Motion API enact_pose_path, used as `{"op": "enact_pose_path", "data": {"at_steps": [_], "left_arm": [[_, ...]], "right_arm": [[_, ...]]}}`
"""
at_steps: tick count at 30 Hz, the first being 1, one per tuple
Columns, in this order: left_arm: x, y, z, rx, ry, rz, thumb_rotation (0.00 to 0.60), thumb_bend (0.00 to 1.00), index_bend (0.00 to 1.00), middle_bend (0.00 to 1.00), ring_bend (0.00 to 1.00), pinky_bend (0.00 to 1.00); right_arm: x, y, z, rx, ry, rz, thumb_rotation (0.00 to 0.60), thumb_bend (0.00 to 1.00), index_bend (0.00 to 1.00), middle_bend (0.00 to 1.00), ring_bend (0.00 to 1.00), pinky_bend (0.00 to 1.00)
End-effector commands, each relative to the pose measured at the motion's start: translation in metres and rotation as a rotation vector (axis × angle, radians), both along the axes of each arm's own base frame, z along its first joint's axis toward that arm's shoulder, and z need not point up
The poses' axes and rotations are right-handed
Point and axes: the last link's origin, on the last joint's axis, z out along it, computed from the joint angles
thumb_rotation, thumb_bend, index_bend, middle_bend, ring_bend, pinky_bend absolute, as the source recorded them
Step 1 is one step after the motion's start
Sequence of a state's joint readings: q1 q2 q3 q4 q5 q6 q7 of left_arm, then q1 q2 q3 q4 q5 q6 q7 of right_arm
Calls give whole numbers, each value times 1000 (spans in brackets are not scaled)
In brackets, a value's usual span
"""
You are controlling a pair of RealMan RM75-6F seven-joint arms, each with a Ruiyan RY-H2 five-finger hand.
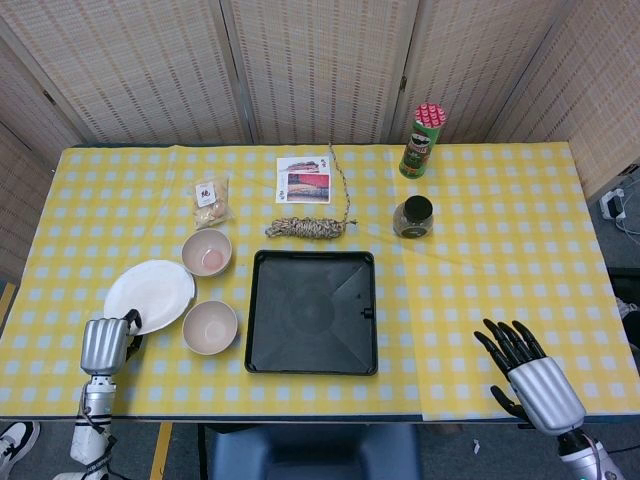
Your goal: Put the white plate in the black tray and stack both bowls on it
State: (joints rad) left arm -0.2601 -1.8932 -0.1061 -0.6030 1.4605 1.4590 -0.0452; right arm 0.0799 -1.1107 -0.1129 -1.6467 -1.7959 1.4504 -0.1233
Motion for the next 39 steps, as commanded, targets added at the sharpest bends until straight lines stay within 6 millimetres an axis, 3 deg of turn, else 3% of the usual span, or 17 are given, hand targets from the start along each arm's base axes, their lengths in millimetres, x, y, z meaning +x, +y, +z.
{"op": "enact_pose_path", "data": {"at_steps": [1,11,17,23,29,39], "left_arm": [[3,-3,7,28,-5,-23,600,476,638,1000,1000,1000],[16,-11,38,101,21,-83,600,481,632,1000,1000,1000],[48,-15,44,103,24,-146,600,483,632,1000,1000,1000],[94,-8,34,62,40,-206,600,485,634,1000,1000,1000],[141,-4,10,5,62,-283,600,487,631,1000,1000,1000],[183,15,-38,-104,66,-326,600,487,621,1000,1000,1000]], "right_arm": [[0,0,0,2,-2,-1,600,368,0,0,0,0],[0,-2,-4,23,4,-13,600,368,0,0,0,0],[0,-5,-4,7,2,-19,600,369,0,0,0,0],[1,-3,-3,13,1,-14,600,368,0,0,0,0],[-1,-1,4,-1,-12,-26,600,368,0,0,0,0],[-7,7,22,-52,-50,-39,600,369,0,0,0,0]]}}
